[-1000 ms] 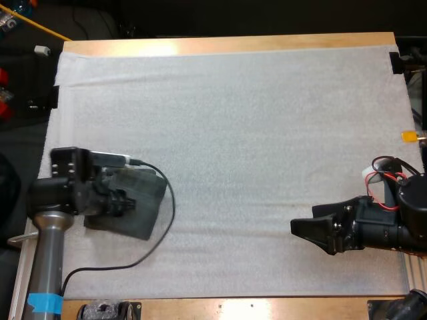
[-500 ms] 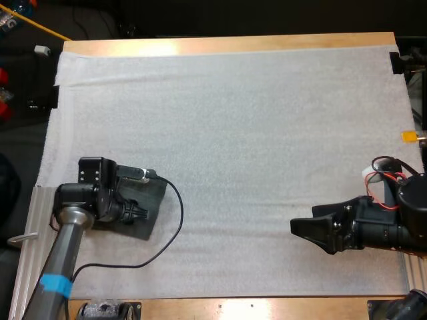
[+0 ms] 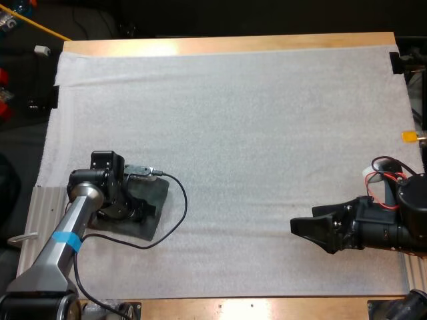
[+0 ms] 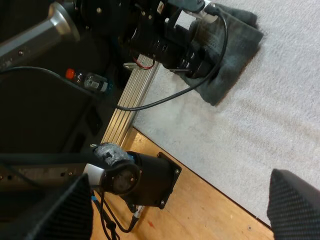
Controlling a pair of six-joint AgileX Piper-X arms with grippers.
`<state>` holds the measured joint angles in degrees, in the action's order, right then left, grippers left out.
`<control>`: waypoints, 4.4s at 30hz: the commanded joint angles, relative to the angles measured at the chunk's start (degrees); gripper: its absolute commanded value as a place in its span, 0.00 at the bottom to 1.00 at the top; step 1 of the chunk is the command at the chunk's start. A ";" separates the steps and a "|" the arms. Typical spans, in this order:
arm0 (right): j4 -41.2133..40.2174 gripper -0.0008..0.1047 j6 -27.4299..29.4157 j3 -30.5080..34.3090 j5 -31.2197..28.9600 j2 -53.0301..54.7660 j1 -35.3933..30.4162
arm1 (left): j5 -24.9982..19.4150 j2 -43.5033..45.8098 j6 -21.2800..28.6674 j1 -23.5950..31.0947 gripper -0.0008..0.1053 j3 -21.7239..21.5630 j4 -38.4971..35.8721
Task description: Pick towel from pile, fold and stack
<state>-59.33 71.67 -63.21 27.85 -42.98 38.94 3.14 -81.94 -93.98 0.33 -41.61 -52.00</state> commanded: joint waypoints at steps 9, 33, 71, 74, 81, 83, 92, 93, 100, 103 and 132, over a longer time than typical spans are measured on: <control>0.43 0.67 0.14 -0.35 -1.08 0.22 0.06 | 3.91 -0.99 0.06 -0.33 0.57 -11.64 -5.66; 0.43 0.67 0.14 -0.35 -3.69 0.22 0.06 | 3.91 -10.80 -1.15 -0.33 0.57 -14.76 -3.04; 7.38 0.67 17.78 -0.25 -9.20 -16.31 -21.48 | 4.25 28.21 -0.87 -0.33 0.57 -26.30 -19.02; 6.07 0.67 19.14 -0.25 -9.20 -15.16 -27.77 | 3.95 28.49 -0.86 -0.33 0.57 -26.30 -19.20; -2.50 0.67 24.30 -0.25 -9.58 -10.42 -40.34 | 3.95 28.89 -0.88 -0.33 0.57 -26.30 -20.58; -3.07 0.67 24.32 -0.25 -9.62 -8.63 -41.45 | 3.95 29.52 -1.28 -0.33 0.57 -26.30 -20.97; -5.39 0.67 28.37 -0.25 -13.95 1.46 -41.45 | 3.95 38.62 -1.33 -0.33 0.57 -25.29 -21.37; -5.78 0.67 29.02 -0.25 -15.28 2.82 -41.45 | 3.95 40.44 -1.33 -0.33 0.57 -24.77 -21.37; -8.02 0.67 30.17 -0.25 -21.91 13.42 -41.45 | -2.08 53.30 -1.20 -0.33 0.57 -20.72 -21.37; -8.92 0.67 32.63 -0.25 -21.90 18.58 -41.45 | -2.57 59.05 -0.88 -0.33 0.57 -18.76 -21.58; -17.52 0.67 31.30 7.81 -22.55 46.11 -41.45 | -0.83 90.35 1.76 -0.14 0.57 -13.71 -37.97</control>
<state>-77.13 102.91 -55.38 5.65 1.03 -2.36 2.15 0.87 -92.37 0.33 -55.14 -88.23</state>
